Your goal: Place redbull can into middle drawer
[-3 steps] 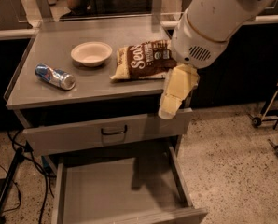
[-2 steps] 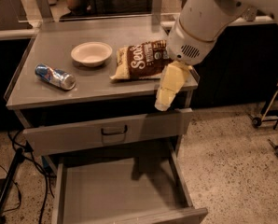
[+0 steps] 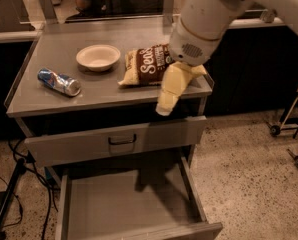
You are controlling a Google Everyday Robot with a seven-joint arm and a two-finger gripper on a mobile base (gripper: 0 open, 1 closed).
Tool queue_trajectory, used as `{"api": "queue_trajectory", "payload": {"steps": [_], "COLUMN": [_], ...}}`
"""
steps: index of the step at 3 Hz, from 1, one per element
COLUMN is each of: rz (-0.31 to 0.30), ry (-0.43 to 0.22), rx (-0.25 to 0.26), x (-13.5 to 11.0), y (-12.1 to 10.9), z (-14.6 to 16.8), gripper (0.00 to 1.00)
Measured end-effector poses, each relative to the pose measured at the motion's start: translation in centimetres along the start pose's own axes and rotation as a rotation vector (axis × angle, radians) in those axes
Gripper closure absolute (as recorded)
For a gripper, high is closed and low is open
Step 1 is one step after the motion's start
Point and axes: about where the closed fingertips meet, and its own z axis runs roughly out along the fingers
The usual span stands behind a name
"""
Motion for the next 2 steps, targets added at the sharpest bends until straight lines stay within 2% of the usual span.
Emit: {"api": "queue_trajectory", "payload": {"steps": [1,2], "rz": [0.017,0.015], "ry": [0.033,0.032], "rx": [-0.017,-0.017], "x": [-4.22,-4.37], "y": [-1.22,-1.21], "z": [0.25,0.20], "gripper": [0.00,0.00]}}
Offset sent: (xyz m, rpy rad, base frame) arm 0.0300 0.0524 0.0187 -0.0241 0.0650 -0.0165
